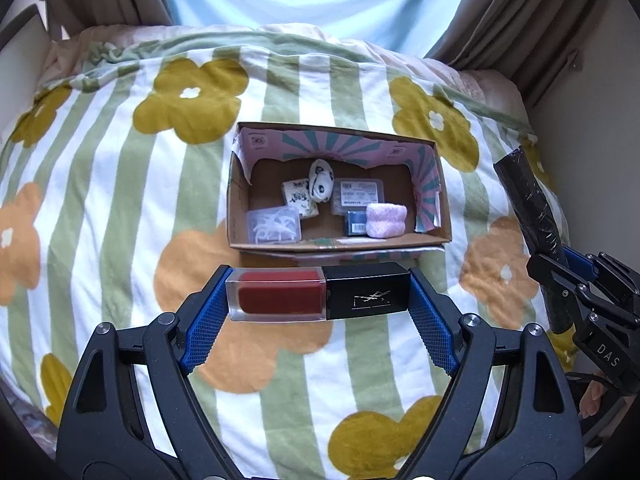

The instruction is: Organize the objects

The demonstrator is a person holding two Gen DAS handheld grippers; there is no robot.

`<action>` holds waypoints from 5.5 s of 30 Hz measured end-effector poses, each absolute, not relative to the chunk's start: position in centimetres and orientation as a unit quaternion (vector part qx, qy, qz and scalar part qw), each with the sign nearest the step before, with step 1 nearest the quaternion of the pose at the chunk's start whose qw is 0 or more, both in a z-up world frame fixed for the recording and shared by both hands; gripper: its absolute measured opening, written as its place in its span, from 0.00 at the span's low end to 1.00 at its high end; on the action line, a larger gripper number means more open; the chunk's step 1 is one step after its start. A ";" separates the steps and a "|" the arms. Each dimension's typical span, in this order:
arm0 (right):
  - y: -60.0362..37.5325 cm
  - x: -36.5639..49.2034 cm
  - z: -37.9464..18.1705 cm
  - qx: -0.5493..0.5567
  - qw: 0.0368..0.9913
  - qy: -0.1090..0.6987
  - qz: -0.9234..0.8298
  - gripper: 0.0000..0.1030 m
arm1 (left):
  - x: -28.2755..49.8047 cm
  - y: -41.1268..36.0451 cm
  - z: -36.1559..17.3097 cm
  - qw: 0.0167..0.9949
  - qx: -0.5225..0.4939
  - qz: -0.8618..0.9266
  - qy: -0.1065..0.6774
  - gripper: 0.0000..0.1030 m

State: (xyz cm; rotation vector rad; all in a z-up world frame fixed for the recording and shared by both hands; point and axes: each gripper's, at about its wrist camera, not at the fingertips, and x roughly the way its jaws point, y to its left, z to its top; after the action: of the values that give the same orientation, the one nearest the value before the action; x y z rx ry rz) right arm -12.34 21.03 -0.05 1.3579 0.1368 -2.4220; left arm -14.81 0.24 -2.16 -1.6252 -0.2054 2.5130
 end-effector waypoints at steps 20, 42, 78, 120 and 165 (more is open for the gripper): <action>14.6 -28.2 -15.1 0.532 0.346 0.218 -0.742 0.28 | -29.3 3.3 -18.4 0.061 -0.612 0.788 -0.017 0.80; 14.2 -33.1 -17.3 0.568 0.364 0.152 -0.722 0.94 | -29.5 4.8 -20.9 0.076 -0.624 0.778 0.010 1.00; 17.2 -17.6 4.7 0.493 0.184 0.066 -0.847 0.94 | -16.4 1.5 1.1 0.077 -0.517 0.852 -0.025 1.00; 21.9 -8.6 2.9 0.475 0.066 0.008 -0.878 0.94 | -9.9 0.3 2.5 0.072 -0.490 0.868 -0.040 1.00; 21.9 -8.3 3.8 0.460 0.062 0.008 -0.885 0.94 | -9.0 0.0 5.0 0.009 -0.443 0.897 -0.008 1.00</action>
State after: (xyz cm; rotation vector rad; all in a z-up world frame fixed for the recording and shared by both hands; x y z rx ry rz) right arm -8.27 21.87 3.77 1.3923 0.0238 -2.6772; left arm -9.03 0.01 5.01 -1.3827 -0.0264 2.7997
